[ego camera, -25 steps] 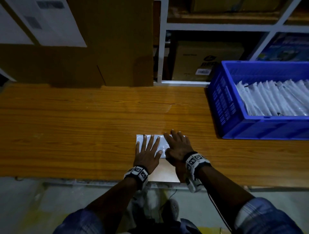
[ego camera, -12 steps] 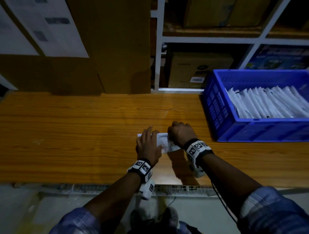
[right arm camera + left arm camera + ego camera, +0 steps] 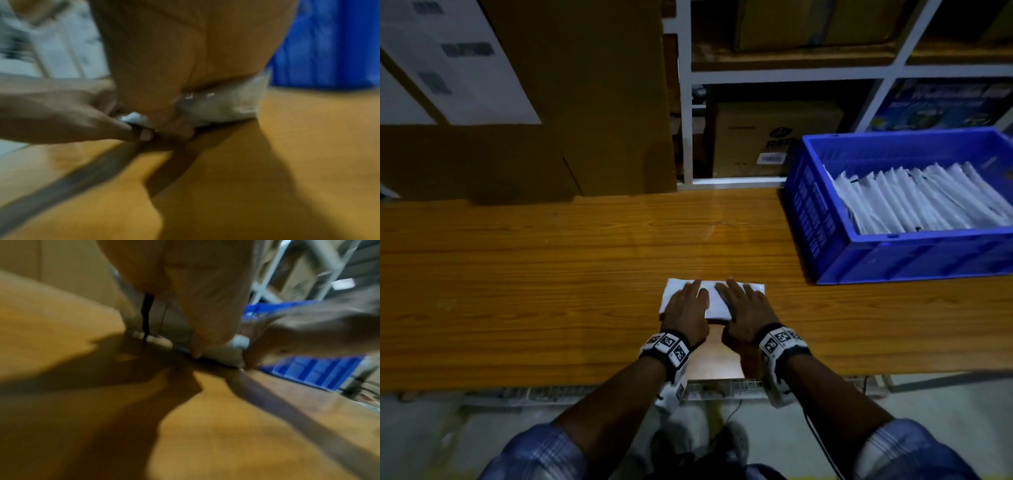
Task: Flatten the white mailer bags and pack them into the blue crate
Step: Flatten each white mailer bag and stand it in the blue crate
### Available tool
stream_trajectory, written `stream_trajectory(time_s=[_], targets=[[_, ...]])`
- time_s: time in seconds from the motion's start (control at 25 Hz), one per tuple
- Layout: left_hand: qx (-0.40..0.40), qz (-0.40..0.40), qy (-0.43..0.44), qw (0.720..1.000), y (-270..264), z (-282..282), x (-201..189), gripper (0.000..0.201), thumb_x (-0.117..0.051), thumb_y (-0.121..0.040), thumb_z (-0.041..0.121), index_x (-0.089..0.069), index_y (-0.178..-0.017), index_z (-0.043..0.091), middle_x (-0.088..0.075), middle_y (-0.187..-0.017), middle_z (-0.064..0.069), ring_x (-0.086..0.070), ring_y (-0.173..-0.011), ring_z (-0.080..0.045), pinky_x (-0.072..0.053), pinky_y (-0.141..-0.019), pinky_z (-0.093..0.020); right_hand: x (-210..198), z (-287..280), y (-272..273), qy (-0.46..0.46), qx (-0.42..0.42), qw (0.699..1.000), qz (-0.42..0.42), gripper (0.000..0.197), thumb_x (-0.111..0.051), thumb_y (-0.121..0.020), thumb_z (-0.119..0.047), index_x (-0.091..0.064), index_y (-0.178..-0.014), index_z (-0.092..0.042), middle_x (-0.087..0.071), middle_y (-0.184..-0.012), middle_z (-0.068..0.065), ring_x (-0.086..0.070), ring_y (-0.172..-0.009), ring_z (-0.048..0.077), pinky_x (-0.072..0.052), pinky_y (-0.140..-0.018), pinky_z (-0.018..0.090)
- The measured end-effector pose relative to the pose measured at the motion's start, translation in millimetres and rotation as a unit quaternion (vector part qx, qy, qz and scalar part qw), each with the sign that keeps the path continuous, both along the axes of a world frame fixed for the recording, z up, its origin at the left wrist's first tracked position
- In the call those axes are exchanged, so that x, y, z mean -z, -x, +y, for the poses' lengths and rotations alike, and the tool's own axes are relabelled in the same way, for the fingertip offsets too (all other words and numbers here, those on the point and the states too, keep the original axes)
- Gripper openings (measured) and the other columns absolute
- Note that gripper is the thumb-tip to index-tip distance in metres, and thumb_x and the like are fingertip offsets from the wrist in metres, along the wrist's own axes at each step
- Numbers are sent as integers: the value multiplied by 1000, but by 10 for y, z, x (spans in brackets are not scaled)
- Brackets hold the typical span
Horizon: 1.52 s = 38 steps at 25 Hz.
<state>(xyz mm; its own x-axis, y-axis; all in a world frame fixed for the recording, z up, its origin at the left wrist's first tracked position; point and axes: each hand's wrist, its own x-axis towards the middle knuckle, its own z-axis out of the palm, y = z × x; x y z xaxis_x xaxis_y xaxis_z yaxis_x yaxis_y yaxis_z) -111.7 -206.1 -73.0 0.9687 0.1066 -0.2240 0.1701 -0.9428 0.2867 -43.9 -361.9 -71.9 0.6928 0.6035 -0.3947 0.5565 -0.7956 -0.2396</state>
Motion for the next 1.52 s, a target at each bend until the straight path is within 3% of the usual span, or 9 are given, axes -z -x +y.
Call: stream_trajectory(time_s=[0.08,0.2,0.36,0.68,0.84,0.96,1.24,1.44,1.52], targets=[[-18,33,36,999,75,-42,111,63,-63,-82,31,-40,-139,15,-13,-166,-5,-10,-153,-24,-17,-122,-44,174,-18,125,-12,28,999,31,85,-43,-88,-57,10,-153,-43,23,-161,-6,21,-148,30,10,-120,48],[-16,-14,39,999,97,-30,192,68,-48,-93,45,-24,-154,25,-13,-167,-1,-9,-153,-21,-13,-123,-43,255,-8,315,-89,113,989,-18,57,-12,-101,-56,14,-151,-48,31,-157,-12,36,-143,23,21,-116,48],[23,-60,-54,996,46,-3,253,61,-24,-105,49,-6,-160,30,7,-167,0,13,-154,-20,9,-123,-42,369,-12,378,-77,124,986,-79,54,-10,-104,-49,14,-152,-44,26,-160,-8,31,-145,23,16,-118,51],[-5,-3,-40,999,68,-86,488,57,2,-102,49,13,-157,35,18,-165,8,24,-151,-20,10,-123,-47,365,-3,297,-82,112,988,-60,54,-10,-103,-48,12,-152,-46,24,-161,-9,27,-147,21,13,-119,50],[-8,-2,-22,1000,38,-63,472,56,-2,-104,48,12,-157,37,21,-164,10,25,-150,-17,13,-122,-44,264,12,231,-81,104,991,-36,54,-9,-101,-48,11,-151,-48,26,-160,-10,30,-146,20,18,-117,49],[-7,-1,-34,999,41,-69,480,56,-6,-105,46,10,-158,34,20,-164,8,23,-151,-19,8,-123,-47,179,30,222,-80,84,990,-78,54,-9,-102,-47,8,-154,-42,26,-159,-9,34,-144,18,17,-118,48],[-2,-27,-21,999,103,-49,500,57,-8,-104,43,8,-158,34,17,-165,7,22,-151,-18,9,-123,-47,352,72,370,-73,105,989,-77,54,-10,-104,-45,15,-153,-41,26,-160,-7,30,-146,20,12,-119,47],[-49,-48,28,997,94,8,491,64,0,-99,57,9,-158,32,18,-163,10,18,-152,-14,15,-122,-39,357,78,310,-65,101,990,-76,54,-10,-104,-46,7,-155,-40,22,-161,-8,25,-148,20,13,-119,46],[-24,-52,-14,998,95,65,482,62,-5,-101,56,4,-159,36,14,-165,7,17,-152,-18,14,-122,-44,353,68,286,-69,96,991,-69,54,-10,-103,-46,5,-155,-40,20,-162,-8,24,-148,20,15,-119,45]])
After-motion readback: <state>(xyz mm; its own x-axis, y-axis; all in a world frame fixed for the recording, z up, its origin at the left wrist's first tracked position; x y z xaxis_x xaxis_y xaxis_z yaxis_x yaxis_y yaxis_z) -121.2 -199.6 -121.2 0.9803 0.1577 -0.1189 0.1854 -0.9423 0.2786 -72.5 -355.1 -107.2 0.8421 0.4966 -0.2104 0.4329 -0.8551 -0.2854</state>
